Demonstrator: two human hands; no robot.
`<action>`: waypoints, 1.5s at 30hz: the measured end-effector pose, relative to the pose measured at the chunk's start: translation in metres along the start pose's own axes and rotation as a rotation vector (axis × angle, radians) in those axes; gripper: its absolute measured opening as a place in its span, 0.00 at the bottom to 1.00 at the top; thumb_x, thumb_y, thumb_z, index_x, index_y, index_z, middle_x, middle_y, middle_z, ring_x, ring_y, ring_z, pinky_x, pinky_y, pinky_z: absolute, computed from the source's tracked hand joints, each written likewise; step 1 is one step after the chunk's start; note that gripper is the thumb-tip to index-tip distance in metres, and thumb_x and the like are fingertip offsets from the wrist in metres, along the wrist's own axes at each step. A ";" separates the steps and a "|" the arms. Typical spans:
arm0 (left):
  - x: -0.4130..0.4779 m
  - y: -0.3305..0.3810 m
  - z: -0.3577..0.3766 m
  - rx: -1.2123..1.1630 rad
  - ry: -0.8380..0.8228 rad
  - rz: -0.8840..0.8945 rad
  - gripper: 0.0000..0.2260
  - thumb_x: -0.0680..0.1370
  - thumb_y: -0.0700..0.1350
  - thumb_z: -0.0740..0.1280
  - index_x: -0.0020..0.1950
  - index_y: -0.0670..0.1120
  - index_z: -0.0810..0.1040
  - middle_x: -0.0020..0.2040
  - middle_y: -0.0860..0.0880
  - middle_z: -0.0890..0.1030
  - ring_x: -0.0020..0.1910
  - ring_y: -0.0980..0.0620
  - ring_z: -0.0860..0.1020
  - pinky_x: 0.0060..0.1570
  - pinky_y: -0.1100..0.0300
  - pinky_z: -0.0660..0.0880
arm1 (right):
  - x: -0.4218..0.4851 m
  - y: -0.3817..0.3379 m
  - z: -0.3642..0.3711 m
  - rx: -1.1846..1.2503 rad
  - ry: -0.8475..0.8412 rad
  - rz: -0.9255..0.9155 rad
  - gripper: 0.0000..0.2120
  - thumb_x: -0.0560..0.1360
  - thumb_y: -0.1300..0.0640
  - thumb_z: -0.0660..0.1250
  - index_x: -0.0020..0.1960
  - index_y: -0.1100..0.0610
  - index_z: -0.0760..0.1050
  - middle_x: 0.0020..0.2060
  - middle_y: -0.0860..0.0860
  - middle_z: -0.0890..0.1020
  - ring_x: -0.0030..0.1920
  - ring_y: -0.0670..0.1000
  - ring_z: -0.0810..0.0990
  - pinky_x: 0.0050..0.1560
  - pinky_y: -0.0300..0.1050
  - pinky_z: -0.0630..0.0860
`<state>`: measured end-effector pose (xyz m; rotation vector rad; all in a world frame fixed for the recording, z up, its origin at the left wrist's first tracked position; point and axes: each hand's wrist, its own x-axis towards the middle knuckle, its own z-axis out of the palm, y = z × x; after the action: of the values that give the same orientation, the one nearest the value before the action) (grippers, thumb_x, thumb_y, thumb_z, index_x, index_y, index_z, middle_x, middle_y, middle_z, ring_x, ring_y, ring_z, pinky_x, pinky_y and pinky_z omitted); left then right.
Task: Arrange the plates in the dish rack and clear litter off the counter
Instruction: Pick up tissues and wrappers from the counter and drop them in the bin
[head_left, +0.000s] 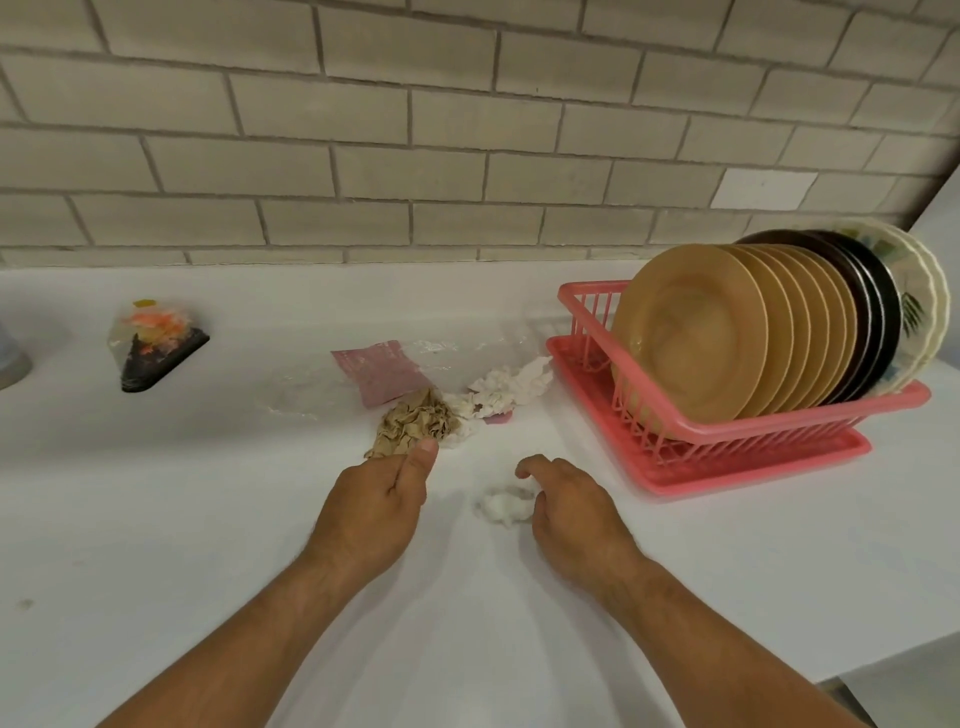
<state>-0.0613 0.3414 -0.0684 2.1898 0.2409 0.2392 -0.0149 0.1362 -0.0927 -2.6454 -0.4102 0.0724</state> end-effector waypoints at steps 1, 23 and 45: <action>0.000 0.000 0.000 -0.011 -0.016 -0.012 0.28 0.78 0.62 0.52 0.36 0.42 0.77 0.35 0.48 0.79 0.33 0.54 0.75 0.35 0.60 0.71 | 0.000 0.001 0.001 -0.011 -0.007 0.004 0.18 0.76 0.62 0.53 0.62 0.51 0.71 0.51 0.50 0.75 0.51 0.52 0.73 0.50 0.45 0.72; 0.058 -0.028 -0.002 0.677 -0.023 -0.182 0.18 0.78 0.60 0.57 0.53 0.47 0.75 0.43 0.50 0.77 0.42 0.48 0.76 0.36 0.59 0.68 | -0.002 0.002 -0.004 0.241 0.039 0.134 0.17 0.75 0.35 0.61 0.58 0.44 0.67 0.40 0.42 0.73 0.42 0.44 0.74 0.35 0.36 0.68; 0.055 0.037 -0.018 -0.180 0.181 0.171 0.10 0.78 0.41 0.56 0.50 0.56 0.71 0.39 0.50 0.78 0.35 0.54 0.76 0.32 0.62 0.73 | -0.011 0.003 -0.021 0.288 0.118 0.050 0.05 0.77 0.53 0.67 0.44 0.44 0.76 0.42 0.41 0.78 0.43 0.40 0.75 0.38 0.27 0.67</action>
<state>-0.0097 0.3483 -0.0236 2.0119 0.1269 0.5358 -0.0226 0.1216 -0.0754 -2.3622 -0.2714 -0.0087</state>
